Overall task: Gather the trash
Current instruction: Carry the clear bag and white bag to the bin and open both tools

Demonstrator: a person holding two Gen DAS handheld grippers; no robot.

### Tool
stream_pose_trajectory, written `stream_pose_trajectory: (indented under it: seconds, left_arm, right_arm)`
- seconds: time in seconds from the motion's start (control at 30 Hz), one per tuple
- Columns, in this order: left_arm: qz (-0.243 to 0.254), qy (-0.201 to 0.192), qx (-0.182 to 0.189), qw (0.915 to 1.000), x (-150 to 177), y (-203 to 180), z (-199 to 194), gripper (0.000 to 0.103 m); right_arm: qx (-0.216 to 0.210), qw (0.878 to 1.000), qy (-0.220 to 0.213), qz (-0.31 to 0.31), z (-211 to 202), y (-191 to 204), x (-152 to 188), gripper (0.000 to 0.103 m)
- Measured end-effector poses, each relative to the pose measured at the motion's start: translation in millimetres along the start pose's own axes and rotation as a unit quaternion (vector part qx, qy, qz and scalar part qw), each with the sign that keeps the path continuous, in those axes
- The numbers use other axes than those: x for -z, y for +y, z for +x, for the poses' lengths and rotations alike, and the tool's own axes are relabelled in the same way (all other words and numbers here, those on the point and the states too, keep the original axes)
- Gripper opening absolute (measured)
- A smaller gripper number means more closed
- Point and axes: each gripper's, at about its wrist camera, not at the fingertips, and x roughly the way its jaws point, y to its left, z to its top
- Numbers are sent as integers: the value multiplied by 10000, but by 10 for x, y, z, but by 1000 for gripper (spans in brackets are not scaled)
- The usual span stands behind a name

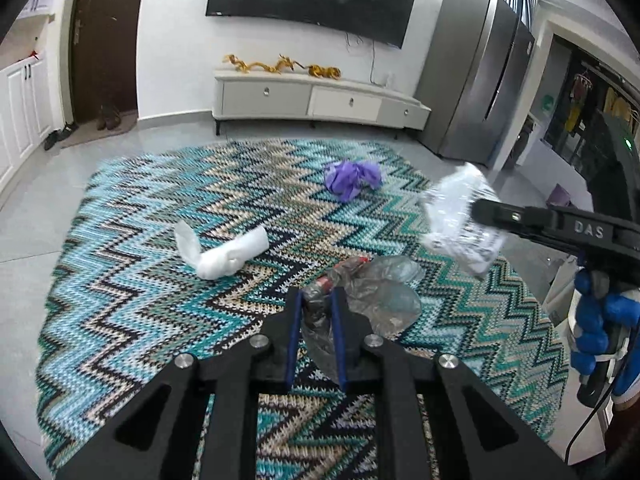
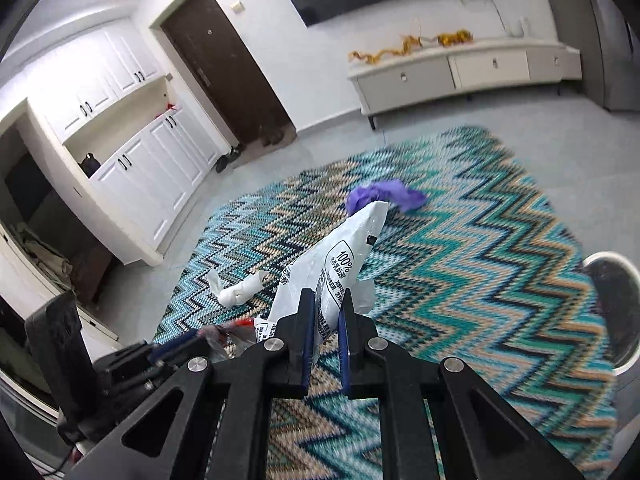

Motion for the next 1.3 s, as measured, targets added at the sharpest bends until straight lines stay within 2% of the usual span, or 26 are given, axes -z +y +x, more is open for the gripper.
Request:
stream_pose_trajectory:
  seconds: [0.2, 0.37, 0.53, 0.7, 0.87, 1.03, 1.23, 1.3]
  left_arm:
    - [-40, -187, -17, 9998, -111, -155, -182, 14]
    - [102, -150, 57, 9998, -254, -477, -114, 14]
    - [426, 25, 188, 9989, -416, -1023, 144, 14]
    - [781, 352, 461, 9953, -600, -1744, 644, 14]
    - [1052, 671, 664, 9900, -771, -2539, 1328, 14]
    - [1095, 992, 772, 9860, -882, -3174, 2080, 15]
    - [962, 1418, 963, 9805, -916, -3644, 2843, 15]
    - [842, 1667, 1140, 9758, -901, -3726, 3073, 20]
  right_arm:
    - [206, 9991, -364, -44, -530, -259, 35, 10]
    - [535, 9960, -706, 74, -963, -667, 65, 10]
    - [983, 9893, -993, 421, -1339, -1330, 73, 10]
    - [1562, 9787, -1087, 774, -1506, -2064, 112, 10]
    - [2025, 9663, -1005, 1232, -1468, -2805, 187, 11]
    - [2258, 9594, -684, 1549, -1181, -3426, 199, 13]
    - [2389, 9552, -295, 1723, -669, -3952, 217, 14]
    - [2389, 9535, -205, 1825, -503, -4113, 245, 18]
